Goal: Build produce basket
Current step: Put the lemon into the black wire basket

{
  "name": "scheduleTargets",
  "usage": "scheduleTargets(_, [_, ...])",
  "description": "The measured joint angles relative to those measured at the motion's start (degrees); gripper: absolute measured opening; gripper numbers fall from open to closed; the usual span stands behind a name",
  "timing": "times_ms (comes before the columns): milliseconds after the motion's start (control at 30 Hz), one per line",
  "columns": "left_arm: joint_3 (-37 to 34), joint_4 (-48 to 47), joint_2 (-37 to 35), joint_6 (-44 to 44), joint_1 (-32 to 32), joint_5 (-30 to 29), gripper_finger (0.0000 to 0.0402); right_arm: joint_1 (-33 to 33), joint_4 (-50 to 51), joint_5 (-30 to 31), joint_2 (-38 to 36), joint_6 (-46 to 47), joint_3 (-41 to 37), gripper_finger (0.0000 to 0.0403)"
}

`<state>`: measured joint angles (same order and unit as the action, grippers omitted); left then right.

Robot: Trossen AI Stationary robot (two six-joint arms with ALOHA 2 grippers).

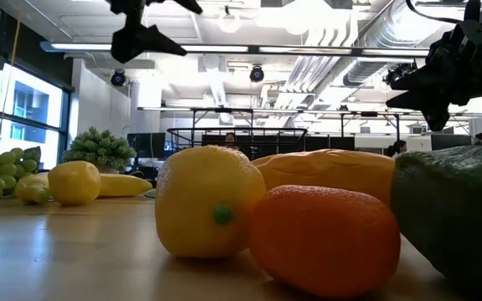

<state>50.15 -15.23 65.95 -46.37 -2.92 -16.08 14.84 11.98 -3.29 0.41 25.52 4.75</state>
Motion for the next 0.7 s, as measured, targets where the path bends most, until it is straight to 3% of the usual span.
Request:
scheduleTargets(367, [0.0, -0.01, 0.01, -2.12, -3.77, -2.16, 0.0299, -0.01, 0.01, 0.02, 0.01, 1.18, 0.0, 0.0185])
scheduleTargets(700, [0.0, -0.08, 0.02, -2.12, -3.93, -2.37, 0.0299, 0.01, 0.01, 0.03, 0.01, -1.95, 0.0, 0.0298])
